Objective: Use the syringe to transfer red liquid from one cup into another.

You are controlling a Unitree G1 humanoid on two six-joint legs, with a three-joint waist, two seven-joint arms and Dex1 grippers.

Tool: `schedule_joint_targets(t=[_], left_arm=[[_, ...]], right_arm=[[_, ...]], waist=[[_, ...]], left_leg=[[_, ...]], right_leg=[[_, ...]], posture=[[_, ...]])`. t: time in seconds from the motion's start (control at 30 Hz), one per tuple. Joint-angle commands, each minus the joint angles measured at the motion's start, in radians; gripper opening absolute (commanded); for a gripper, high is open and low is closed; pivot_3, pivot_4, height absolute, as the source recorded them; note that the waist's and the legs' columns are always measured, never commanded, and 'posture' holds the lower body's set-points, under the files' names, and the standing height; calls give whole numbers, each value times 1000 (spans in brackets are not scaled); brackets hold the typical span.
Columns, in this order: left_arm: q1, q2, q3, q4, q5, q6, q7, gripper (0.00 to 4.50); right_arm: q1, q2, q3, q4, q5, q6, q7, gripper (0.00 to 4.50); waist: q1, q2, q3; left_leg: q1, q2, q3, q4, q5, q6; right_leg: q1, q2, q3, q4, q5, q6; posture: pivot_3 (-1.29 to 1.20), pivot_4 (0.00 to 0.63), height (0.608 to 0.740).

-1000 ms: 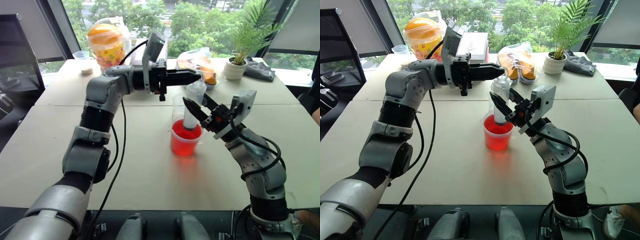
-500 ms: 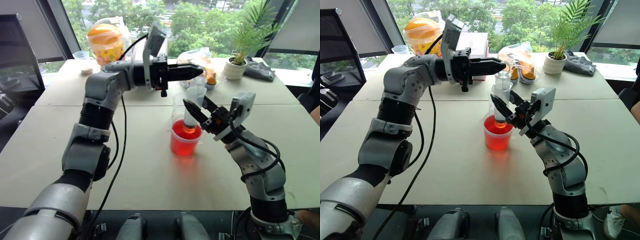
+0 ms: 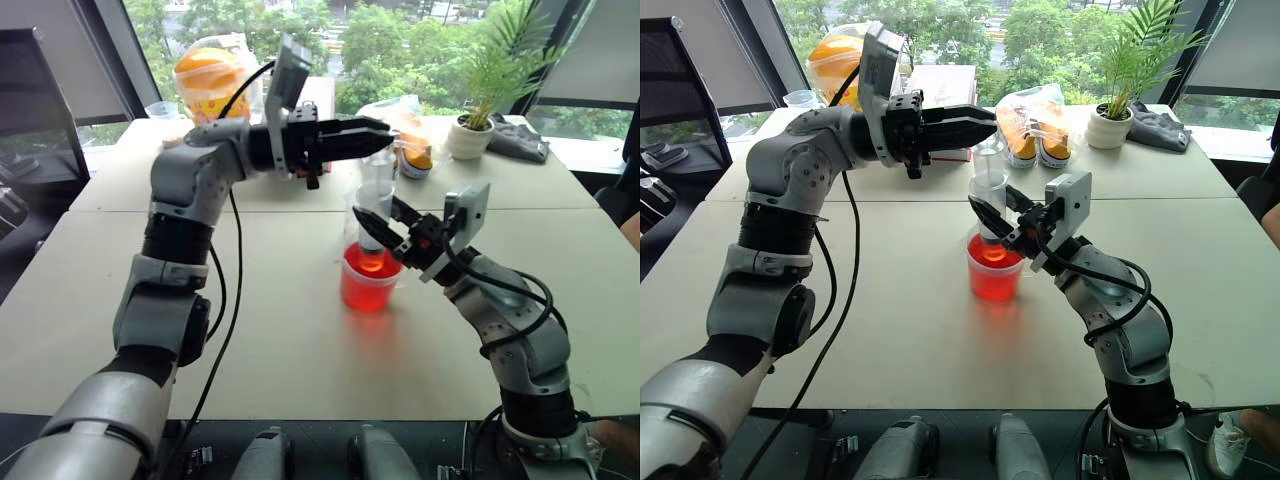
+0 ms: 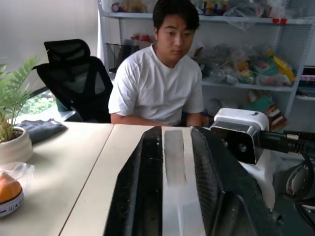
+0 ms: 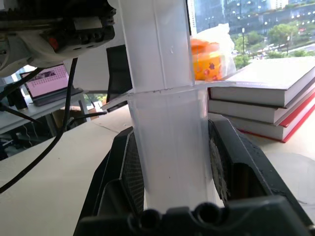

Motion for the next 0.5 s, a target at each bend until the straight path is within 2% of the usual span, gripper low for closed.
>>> schedule_joint_targets(t=[0.03,0.5], left_arm=[[1,9,12,-33,0,-29,-5,3075],[10,69,71,-22,-15,-16,35,3075]], right_arm=[[-39,-13,-24,-58,21,3,-1,1437],[-115,-51,-98,-63,55,33,-25,1437]], waist=[[1,0,0],[-2,0,0]], left_leg=[[0,0,0,0,0,0],[0,0,0,0,0,0]], right_leg=[[0,0,0,0,0,0],[0,0,0,1,0,0]], posture=[[0,150,740],[0,150,740]])
